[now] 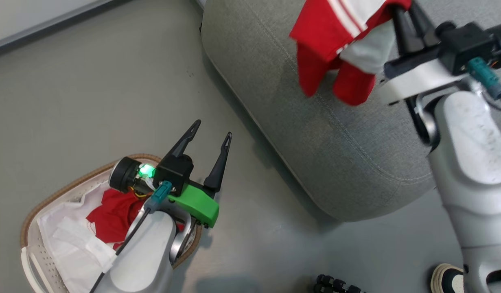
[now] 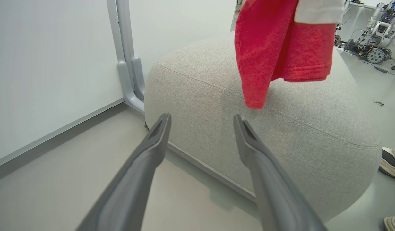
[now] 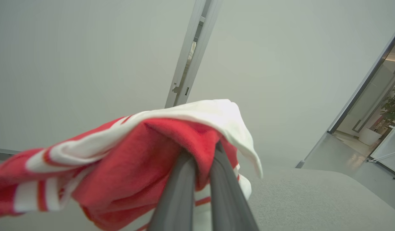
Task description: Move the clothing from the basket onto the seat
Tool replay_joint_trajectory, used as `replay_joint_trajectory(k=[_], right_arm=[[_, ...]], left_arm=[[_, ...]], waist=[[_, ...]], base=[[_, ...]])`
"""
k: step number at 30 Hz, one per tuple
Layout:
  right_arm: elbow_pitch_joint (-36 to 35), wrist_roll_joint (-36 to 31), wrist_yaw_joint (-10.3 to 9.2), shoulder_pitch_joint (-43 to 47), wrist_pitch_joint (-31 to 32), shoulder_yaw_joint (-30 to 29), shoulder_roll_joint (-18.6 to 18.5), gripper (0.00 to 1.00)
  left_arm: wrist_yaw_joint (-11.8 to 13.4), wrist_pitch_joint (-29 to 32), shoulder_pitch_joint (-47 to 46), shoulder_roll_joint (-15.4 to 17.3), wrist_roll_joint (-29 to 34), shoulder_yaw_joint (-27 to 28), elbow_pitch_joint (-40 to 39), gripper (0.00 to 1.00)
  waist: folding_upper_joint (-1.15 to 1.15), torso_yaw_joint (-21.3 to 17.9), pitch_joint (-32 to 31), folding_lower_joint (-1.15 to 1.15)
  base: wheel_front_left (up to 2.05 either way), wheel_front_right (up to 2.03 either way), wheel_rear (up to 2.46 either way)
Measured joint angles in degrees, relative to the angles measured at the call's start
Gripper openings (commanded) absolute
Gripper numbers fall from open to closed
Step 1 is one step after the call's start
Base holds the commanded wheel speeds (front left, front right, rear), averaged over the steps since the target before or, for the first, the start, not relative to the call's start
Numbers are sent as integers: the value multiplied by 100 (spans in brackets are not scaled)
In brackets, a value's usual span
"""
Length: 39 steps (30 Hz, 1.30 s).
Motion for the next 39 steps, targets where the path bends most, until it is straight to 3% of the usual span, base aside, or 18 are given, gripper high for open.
replay_joint_trajectory(k=[15, 21, 26, 27, 28, 29, 39], right_arm=[[1634, -588, 1, -1784, -1, -1575, -945, 0], [2258, -1017, 1, -1733, -9, -2515, -1010, 0], [2732, -1327, 1, -1334, -9, -3217, -780, 0], [2758, -1368, 1, -1277, -9, -3326, -744, 14], [2777, -1405, 1, -1206, -9, -3454, -709, 44], [2783, -1438, 0, -1121, -9, -3574, -686, 100], [2119, -1315, 0, -28, -9, -3833, -346, 100]], left_arm=[[-19, 0, -334, 327, 153, 66, -155, 100], [-20, 0, -348, 374, 165, 134, -244, 100], [-20, 0, -344, 391, 166, 199, -258, 100], [-20, 0, -343, 391, 166, 205, -257, 100], [-20, 0, -341, 390, 166, 219, -253, 100], [-20, 0, -339, 388, 166, 232, -246, 100], [5, 0, -177, 250, 147, 528, -191, 100]], waist=[[0, 803, 945, 0], [0, 1127, 1334, 0], [0, 1347, 1598, 1], [0, 1378, 1625, 1], [0, 1414, 1652, 1], [0, 1446, 1668, 1], [0, 1522, 1336, 0]], base=[[0, 0, 0], [0, 0, 0], [0, 0, 0], [0, 0, 0], [0, 0, 0], [0, 0, 0], [0, 0, 0]])
